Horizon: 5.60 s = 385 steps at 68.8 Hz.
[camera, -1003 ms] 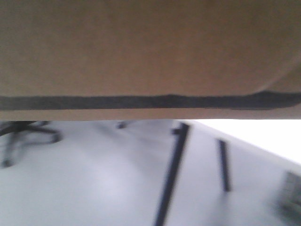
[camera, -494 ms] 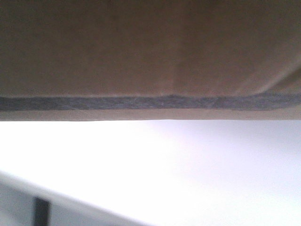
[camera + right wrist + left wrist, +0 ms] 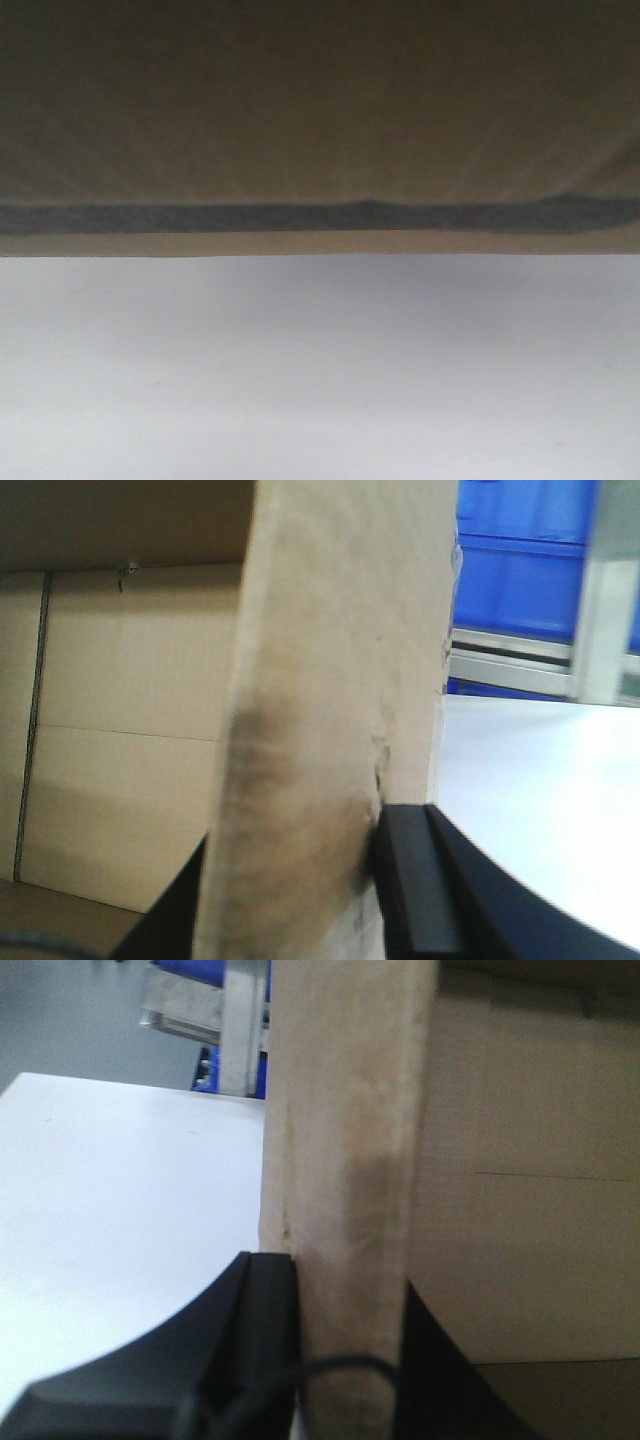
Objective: Grab box from left shelf to table start
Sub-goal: 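Hold the box with both grippers while driving toward the white table, then lower the box with both grippers onto the white table, then open both grippers and withdraw them from the box sides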
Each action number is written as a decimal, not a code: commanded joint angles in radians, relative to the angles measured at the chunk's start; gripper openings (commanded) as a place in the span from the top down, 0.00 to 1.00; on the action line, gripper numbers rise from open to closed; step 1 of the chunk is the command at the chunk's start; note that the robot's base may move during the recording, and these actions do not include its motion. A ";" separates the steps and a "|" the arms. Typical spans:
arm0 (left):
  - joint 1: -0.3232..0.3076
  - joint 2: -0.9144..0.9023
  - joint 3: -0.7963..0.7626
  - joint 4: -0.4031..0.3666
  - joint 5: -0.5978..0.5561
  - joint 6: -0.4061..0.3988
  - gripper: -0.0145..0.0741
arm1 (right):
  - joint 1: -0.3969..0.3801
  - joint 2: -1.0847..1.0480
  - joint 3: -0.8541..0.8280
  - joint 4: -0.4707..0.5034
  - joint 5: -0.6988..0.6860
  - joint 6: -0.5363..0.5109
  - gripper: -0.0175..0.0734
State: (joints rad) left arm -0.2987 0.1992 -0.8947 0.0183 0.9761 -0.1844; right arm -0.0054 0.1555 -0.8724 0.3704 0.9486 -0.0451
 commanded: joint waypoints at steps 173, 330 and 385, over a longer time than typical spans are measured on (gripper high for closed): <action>0.024 0.801 -0.176 0.035 -0.200 -0.042 0.94 | -0.008 0.861 -0.236 -0.046 -0.001 -0.107 0.74; 0.149 -0.046 0.333 0.031 -0.420 0.109 0.95 | -0.008 0.082 0.272 -0.260 -0.387 -0.138 0.75; 0.149 -0.095 0.389 0.026 -0.459 0.109 0.95 | -0.008 -0.006 0.371 -0.270 -0.518 -0.138 0.75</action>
State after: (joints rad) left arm -0.1450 0.0931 -0.4862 0.0444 0.6157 -0.0751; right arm -0.0112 0.1364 -0.4773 0.1071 0.5279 -0.1738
